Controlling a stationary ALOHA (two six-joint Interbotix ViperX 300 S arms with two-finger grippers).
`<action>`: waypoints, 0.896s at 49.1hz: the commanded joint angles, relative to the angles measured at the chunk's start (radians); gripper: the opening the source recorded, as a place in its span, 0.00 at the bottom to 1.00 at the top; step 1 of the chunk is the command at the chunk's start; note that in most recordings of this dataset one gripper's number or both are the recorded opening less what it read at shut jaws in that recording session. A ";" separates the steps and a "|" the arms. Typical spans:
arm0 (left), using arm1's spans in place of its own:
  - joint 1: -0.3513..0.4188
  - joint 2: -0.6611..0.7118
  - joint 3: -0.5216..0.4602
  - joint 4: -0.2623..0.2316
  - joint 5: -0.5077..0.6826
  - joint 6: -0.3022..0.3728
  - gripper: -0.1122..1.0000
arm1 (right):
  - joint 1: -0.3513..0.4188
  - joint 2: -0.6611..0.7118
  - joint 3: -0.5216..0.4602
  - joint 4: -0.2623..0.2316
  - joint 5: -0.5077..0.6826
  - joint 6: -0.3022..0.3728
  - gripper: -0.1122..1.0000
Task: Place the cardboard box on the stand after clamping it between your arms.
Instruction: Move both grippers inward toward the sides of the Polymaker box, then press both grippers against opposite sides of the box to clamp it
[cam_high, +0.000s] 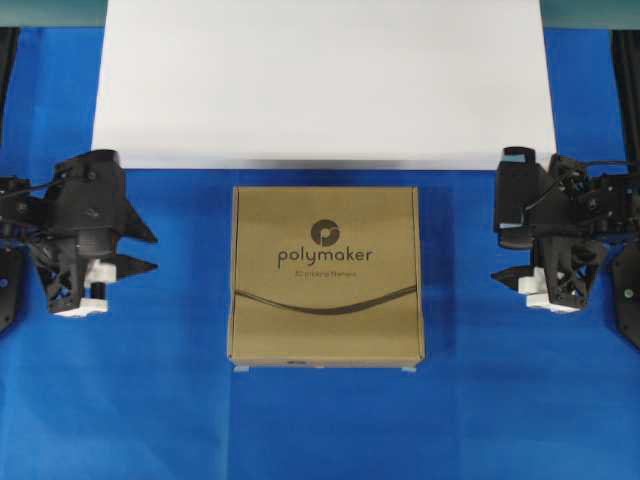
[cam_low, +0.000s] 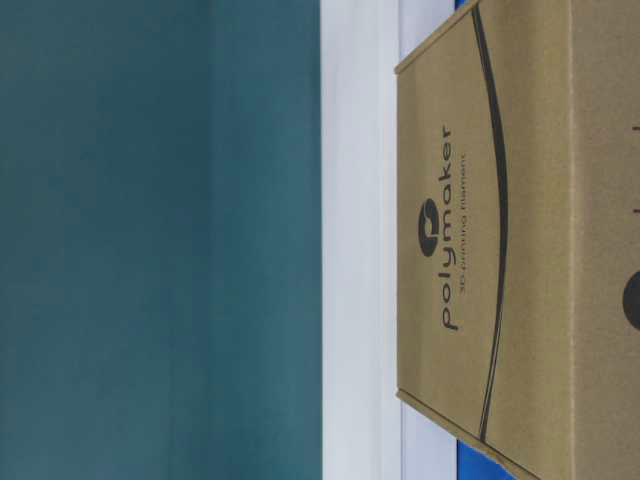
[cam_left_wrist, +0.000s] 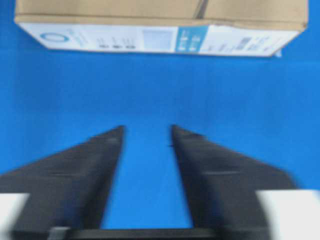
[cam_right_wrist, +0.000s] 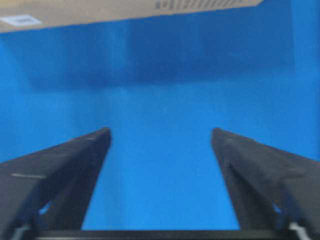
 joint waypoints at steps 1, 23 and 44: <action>0.002 0.025 -0.011 0.003 -0.052 -0.002 0.63 | 0.000 0.011 -0.009 0.000 -0.003 0.005 0.81; 0.017 0.281 -0.006 0.003 -0.265 -0.003 0.88 | -0.003 0.156 0.061 0.000 -0.198 0.015 0.99; 0.014 0.497 -0.103 0.003 -0.316 0.014 0.88 | 0.005 0.368 -0.018 0.002 -0.376 0.015 0.99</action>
